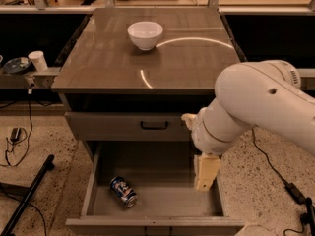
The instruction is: Pick pepsi can from middle drawer and place on counter
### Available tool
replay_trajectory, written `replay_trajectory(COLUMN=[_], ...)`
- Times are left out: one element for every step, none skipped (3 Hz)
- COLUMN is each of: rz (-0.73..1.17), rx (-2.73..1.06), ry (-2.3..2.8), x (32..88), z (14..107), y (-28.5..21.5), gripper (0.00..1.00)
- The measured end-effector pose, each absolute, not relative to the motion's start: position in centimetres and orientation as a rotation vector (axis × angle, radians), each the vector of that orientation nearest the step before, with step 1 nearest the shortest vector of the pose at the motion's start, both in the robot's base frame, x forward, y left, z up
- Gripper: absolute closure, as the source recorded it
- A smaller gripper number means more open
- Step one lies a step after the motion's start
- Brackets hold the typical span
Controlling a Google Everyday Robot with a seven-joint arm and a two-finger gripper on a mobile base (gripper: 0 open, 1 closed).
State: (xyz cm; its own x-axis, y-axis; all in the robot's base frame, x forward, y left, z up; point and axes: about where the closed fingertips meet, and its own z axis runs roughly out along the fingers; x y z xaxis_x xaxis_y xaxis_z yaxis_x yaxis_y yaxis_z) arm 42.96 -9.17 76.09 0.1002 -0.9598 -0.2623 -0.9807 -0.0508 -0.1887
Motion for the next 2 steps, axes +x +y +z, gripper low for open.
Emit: replay_trajectory(rz=[0.142,0.166], rx=[-2.084,-2.108], ry=[1.899,1.892], x=[42.9,42.8], z=[74.8,73.7], y=[-8.0,-7.0], gripper=[0.0,0.0])
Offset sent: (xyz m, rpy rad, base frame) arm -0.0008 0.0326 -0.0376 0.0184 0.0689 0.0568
